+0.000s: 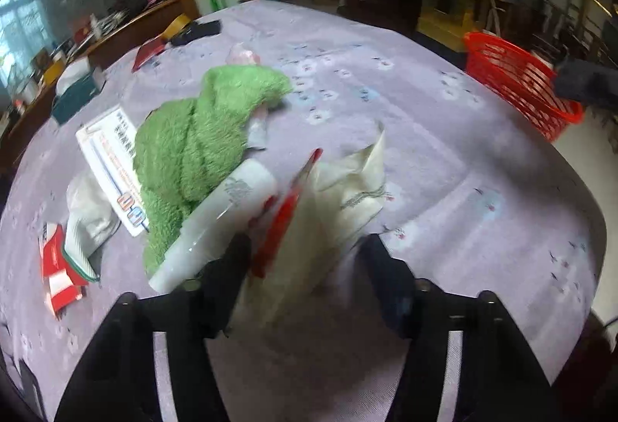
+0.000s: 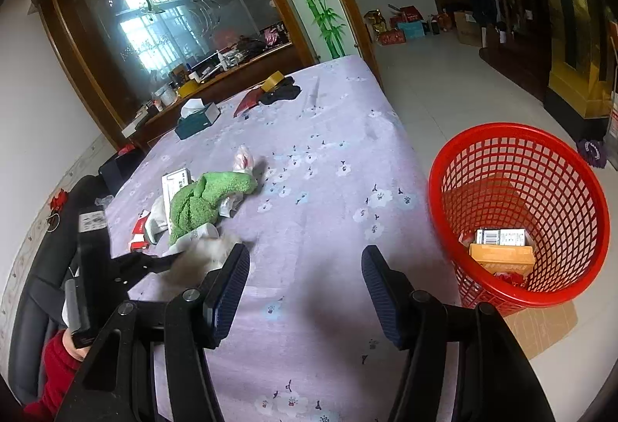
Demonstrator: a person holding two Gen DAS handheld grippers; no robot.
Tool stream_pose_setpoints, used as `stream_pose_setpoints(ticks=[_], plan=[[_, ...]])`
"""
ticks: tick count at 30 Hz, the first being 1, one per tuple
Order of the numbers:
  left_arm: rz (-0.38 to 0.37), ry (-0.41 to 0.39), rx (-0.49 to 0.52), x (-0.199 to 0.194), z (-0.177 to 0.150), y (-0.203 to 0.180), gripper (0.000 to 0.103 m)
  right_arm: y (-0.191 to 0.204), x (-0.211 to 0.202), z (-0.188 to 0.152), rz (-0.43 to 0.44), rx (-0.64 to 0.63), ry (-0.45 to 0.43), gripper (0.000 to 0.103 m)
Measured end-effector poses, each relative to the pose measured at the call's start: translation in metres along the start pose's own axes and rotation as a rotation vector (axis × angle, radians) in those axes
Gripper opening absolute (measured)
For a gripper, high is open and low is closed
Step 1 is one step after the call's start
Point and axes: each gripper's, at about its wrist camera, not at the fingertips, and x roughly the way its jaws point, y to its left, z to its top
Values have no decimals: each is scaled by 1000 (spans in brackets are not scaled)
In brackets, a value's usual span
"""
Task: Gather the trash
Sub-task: 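Grasp the white-and-red plastic bag on the table with the left tool, then grasp the green towel with the right tool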
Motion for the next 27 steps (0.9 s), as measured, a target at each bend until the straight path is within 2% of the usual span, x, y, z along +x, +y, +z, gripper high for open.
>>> stream_pose_setpoints(ticks=[4,6,9,13,19,23,25,27], plan=[[7,-27,-80,-2,-1,8,46,2,6,0,17,0,13,65],[-7,-43,-120,-7,-5,11,46,5,9,1,26,-5,21,65],[-17,-112,-167,-28,-17,14,45,11,17,5,57,-6,42,65],[-7,-171,-229,-51,-38,23,46,26,34,12,100,-16,77,65],[110,-253,-381,-74,-64,58,46,74,66,24,196,-79,132,65],[195,-298,-469,-83,-73,81,46,105,97,28,230,-94,173,65],[217,-306,-484,-85,-77,86,46,116,115,30,227,-91,190,71],[215,-313,-505,-85,-78,89,46,125,133,31,222,-84,213,71]])
